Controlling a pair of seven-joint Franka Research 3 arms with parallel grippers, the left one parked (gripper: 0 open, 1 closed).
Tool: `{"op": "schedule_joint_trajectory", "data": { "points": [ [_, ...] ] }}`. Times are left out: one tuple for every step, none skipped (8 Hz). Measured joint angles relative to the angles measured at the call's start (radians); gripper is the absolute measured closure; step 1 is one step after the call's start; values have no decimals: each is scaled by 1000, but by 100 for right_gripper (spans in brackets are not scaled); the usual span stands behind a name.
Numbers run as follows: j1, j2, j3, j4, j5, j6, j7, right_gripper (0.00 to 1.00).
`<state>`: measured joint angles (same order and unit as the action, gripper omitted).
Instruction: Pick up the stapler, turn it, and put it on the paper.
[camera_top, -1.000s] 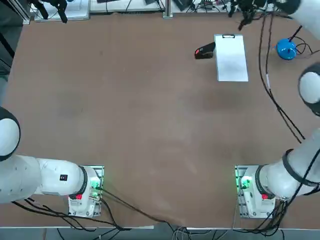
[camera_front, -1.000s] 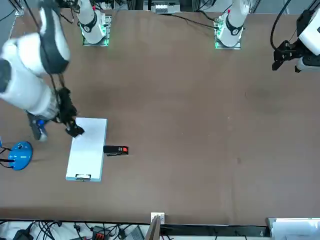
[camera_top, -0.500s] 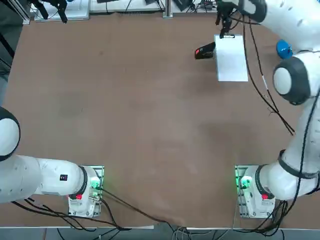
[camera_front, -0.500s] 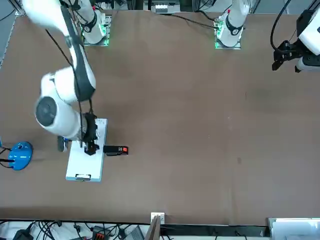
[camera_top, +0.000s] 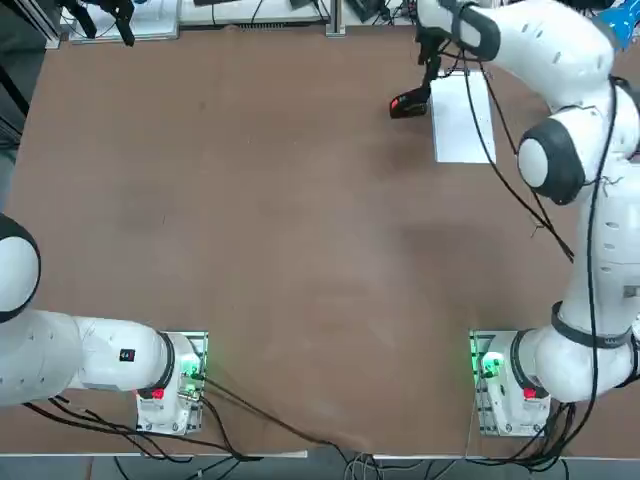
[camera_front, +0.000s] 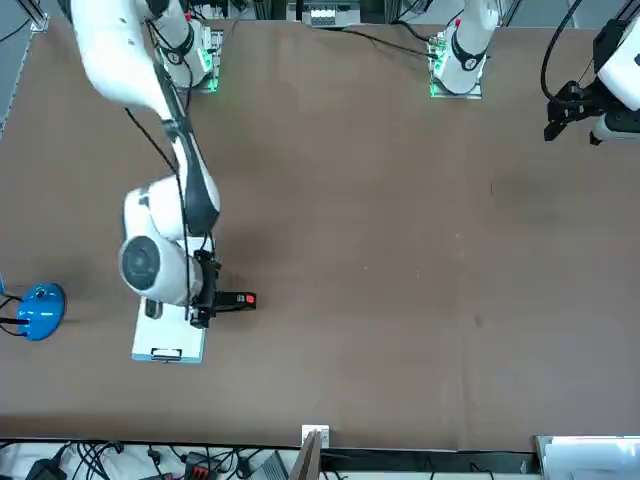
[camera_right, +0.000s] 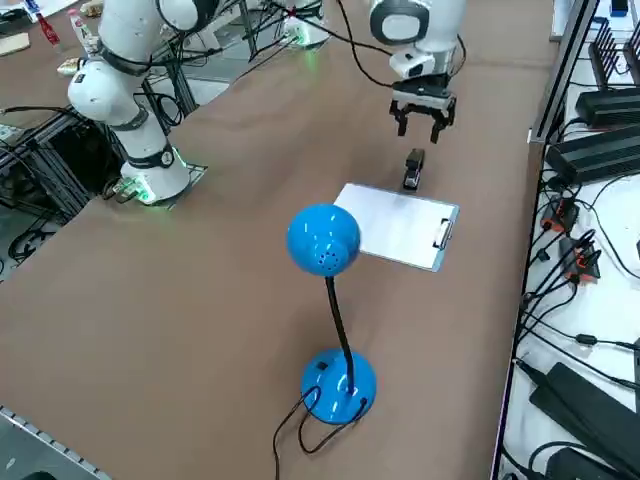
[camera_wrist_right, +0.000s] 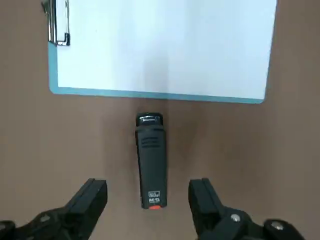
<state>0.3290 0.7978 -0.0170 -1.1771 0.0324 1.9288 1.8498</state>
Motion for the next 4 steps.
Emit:
{"op": "schedule_joint_trajectory", "data": {
  "points": [
    [4, 12, 0, 3, 0, 31, 1, 0],
    [5, 21, 0, 5, 0, 50, 1, 0],
    [6, 31, -1, 6, -2, 65, 1, 0],
    [8, 43, -1, 6, -21, 77, 0, 0]
  ]
}}
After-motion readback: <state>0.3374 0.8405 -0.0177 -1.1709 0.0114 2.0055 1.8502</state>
